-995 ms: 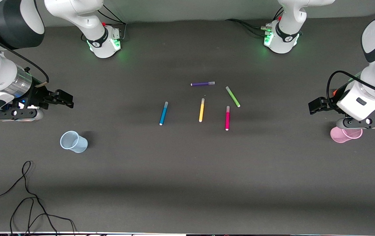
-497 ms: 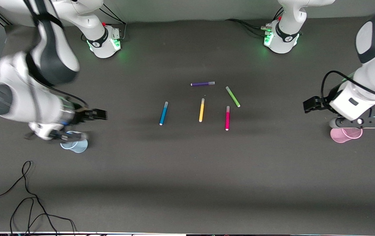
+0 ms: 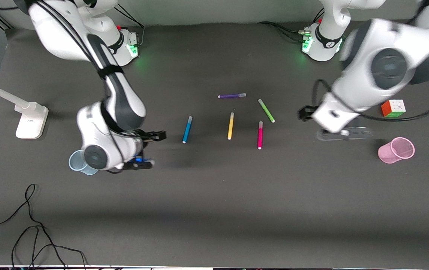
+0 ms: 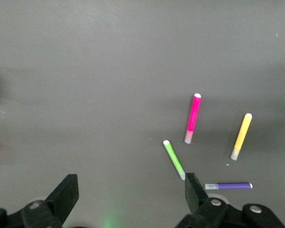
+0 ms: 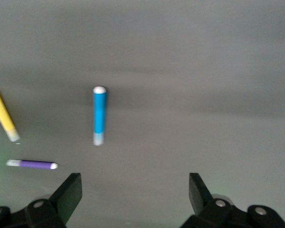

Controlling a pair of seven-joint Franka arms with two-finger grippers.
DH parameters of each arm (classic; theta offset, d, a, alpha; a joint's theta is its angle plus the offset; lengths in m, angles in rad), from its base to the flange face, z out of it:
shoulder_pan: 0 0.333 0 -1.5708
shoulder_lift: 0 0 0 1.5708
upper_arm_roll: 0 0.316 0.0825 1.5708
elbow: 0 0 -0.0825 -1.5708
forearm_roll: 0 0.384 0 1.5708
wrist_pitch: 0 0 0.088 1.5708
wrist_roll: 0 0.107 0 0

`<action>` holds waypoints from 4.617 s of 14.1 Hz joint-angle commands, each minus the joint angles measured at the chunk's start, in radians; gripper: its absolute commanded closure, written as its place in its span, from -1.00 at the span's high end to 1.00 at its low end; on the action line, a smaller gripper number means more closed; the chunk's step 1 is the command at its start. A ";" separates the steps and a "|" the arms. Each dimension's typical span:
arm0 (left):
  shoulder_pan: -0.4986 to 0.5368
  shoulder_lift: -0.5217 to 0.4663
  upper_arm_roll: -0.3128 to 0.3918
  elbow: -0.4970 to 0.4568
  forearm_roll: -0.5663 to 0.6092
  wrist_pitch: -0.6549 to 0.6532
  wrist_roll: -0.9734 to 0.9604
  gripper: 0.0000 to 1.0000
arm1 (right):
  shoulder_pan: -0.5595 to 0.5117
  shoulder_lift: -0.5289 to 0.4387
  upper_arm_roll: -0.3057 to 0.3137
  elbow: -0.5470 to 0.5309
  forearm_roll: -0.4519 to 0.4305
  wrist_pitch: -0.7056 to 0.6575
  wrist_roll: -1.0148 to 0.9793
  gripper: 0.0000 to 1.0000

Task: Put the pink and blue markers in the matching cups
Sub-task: 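Reach the right gripper to the blue marker while the left gripper reaches the pink marker, then grasp and lift the blue marker while the left gripper grasps the pink marker, then carry the blue marker to the blue cup while the left gripper carries pink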

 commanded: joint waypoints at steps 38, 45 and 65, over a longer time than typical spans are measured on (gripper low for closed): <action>-0.032 0.060 0.021 -0.182 0.014 0.265 0.041 -1.00 | 0.079 0.328 -0.016 0.289 0.108 -0.036 0.209 -1.00; 0.374 -0.089 0.028 -0.078 0.114 0.058 0.809 -1.00 | 0.097 0.151 -0.166 0.291 -0.103 -0.030 0.315 -1.00; 0.680 0.165 0.024 -0.131 0.188 0.546 2.217 -1.00 | 0.109 -0.576 -0.553 -0.814 -0.470 1.176 0.195 -1.00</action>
